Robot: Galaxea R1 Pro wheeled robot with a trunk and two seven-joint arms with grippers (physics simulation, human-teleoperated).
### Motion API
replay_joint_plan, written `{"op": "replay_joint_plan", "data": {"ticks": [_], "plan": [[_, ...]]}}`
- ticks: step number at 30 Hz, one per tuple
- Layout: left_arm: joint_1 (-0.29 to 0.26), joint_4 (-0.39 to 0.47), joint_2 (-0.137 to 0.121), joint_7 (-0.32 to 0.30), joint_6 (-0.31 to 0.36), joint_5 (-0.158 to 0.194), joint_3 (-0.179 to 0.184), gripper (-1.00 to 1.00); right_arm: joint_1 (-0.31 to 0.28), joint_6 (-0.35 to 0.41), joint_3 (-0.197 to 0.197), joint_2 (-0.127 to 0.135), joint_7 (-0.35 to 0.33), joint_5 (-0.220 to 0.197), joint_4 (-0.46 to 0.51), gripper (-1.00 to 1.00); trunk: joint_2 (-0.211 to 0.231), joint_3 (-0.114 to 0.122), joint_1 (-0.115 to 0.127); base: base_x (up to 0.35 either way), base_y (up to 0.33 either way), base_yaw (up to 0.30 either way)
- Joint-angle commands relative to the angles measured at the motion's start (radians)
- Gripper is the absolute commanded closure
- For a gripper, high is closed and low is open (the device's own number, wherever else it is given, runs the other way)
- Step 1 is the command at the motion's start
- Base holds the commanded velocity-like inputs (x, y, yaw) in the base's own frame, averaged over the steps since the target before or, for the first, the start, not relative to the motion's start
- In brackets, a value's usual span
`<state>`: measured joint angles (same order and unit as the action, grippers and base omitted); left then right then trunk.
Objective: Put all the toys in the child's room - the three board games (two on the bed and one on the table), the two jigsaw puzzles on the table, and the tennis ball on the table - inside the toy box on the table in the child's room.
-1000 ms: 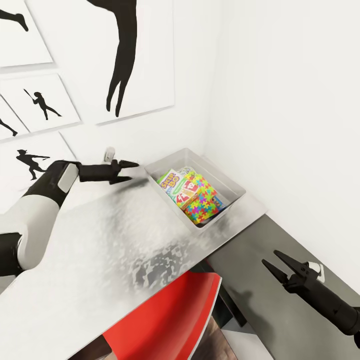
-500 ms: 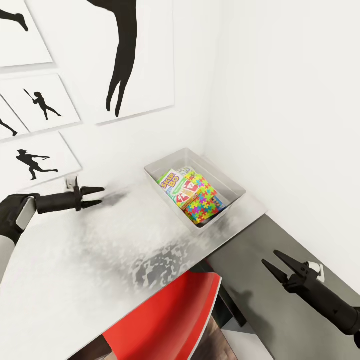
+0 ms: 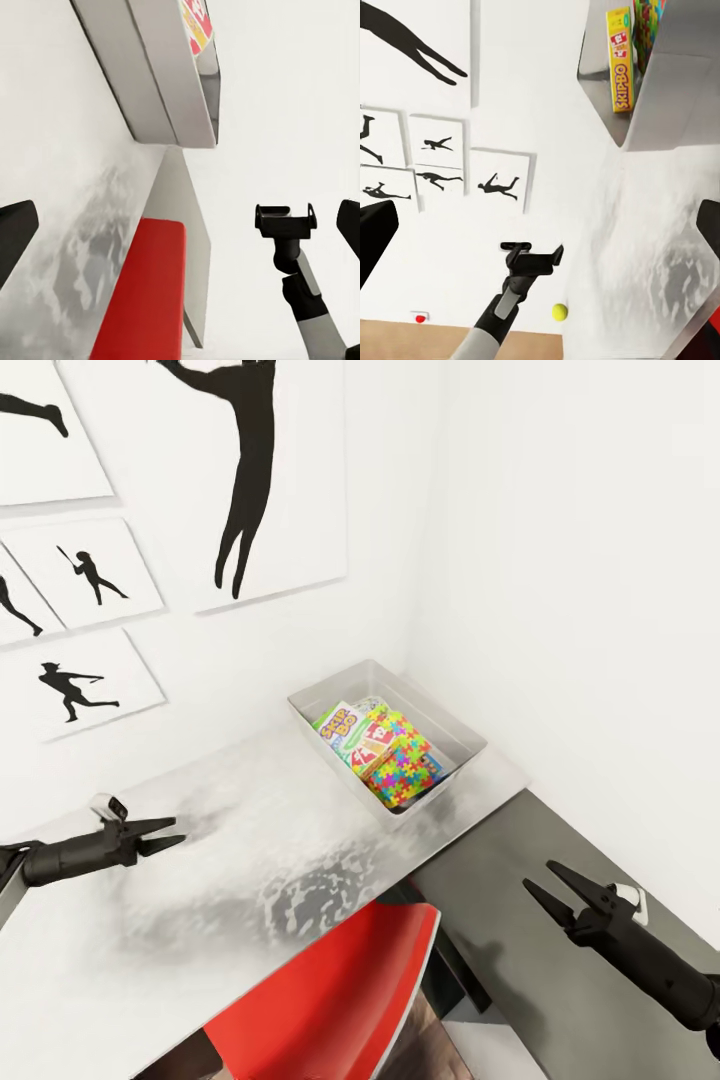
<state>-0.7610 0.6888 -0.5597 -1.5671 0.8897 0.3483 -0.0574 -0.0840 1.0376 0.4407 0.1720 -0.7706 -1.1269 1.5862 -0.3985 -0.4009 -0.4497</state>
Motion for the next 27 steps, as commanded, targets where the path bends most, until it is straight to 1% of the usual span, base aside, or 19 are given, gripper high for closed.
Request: {"op": "replay_joint_plan", "data": {"ticks": [1,2,6,10,15,22,27], "plan": [[0.005,0.003,-0.004,-0.004,0.009,0.001,0.000,-1.00,-0.001,0.004,0.001,-0.001,-0.005,0.004,0.000,-1.00,-0.001,0.000,0.000,-0.113,0.000,-0.004],[0.013,0.008,-0.012,-0.004,0.006,0.003,0.000,-1.00,-0.001,0.004,0.001,-0.002,-0.005,0.004,0.000,-1.00,-0.001,0.002,0.000,-0.072,0.000,-0.002],[0.023,0.015,-0.025,-0.004,0.000,0.002,-0.001,-1.00,-0.002,0.003,0.000,-0.005,-0.004,0.004,0.000,-1.00,-0.001,0.008,0.000,-0.033,0.000,-0.001],[0.026,0.016,-0.028,-0.004,-0.001,0.003,-0.002,-1.00,-0.002,0.003,0.000,-0.006,-0.004,0.004,0.000,-1.00,-0.001,0.015,0.000,-0.036,0.000,0.000],[0.027,0.017,-0.029,-0.004,0.000,0.004,-0.003,-1.00,-0.002,0.003,0.000,-0.007,-0.004,0.004,0.000,-1.00,-0.001,0.023,0.000,-0.126,0.000,0.000],[0.027,0.017,-0.029,-0.004,-0.001,0.004,-0.025,-1.00,-0.002,0.002,0.000,-0.007,-0.004,0.004,0.000,-1.00,-0.001,0.035,0.000,-0.072,0.000,0.000],[0.027,0.017,-0.033,-0.004,-0.001,0.003,-0.030,-1.00,-0.002,0.002,-0.002,-0.007,-0.004,0.004,0.000,-1.00,-0.001,0.043,0.000,-0.096,0.010,0.000]]}}
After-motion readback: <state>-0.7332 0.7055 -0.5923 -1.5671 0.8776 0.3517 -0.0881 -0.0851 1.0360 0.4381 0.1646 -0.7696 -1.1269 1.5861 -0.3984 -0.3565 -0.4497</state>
